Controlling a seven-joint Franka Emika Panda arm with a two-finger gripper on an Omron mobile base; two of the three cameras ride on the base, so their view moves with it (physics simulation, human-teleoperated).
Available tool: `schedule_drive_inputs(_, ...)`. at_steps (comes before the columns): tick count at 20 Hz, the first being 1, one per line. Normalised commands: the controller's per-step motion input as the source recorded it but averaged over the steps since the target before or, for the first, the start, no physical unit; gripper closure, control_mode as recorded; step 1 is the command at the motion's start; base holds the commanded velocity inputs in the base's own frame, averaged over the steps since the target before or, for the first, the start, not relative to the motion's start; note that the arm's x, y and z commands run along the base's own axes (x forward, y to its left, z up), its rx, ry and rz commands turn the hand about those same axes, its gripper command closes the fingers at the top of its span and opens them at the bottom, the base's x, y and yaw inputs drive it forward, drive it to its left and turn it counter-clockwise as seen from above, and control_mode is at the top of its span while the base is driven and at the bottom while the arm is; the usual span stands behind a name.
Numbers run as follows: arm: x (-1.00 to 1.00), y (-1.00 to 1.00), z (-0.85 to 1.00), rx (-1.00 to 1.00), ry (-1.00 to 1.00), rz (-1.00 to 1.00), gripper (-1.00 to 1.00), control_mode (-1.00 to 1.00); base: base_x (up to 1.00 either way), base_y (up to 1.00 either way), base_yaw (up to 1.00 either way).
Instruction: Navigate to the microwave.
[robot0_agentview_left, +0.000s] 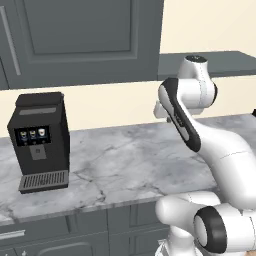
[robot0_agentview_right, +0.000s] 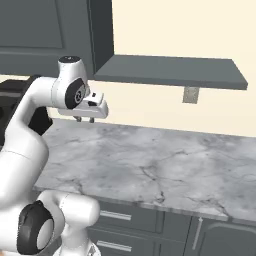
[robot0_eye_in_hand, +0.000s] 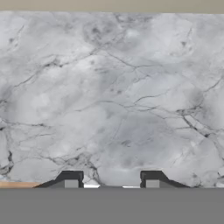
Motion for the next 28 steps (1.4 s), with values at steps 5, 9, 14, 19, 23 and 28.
schedule_drive_inputs(5,-0.59,0.03,0.0,0.0,0.0,0.01,-1.0,-1.0,0.0,0.0,0.0)
schedule_drive_inputs(9,-1.0,0.04,0.0,-0.03,-0.26,0.02,-1.0,-1.0,0.0,0.0,0.0)
schedule_drive_inputs(14,-0.75,0.0,-0.01,-0.08,-0.65,-0.06,-1.0,-1.0,0.0,0.0,0.0)
schedule_drive_inputs(19,-0.27,0.0,0.0,-0.01,-0.22,-0.04,-1.0,1.0,-0.55,-0.36,-0.05)
schedule_drive_inputs(23,0.0,0.0,0.0,0.0,0.0,0.0,-1.0,1.0,-1.0,-0.96,-0.06)
schedule_drive_inputs(28,0.0,0.0,0.0,0.0,0.0,0.0,-1.0,1.0,-0.59,-1.0,-0.27)
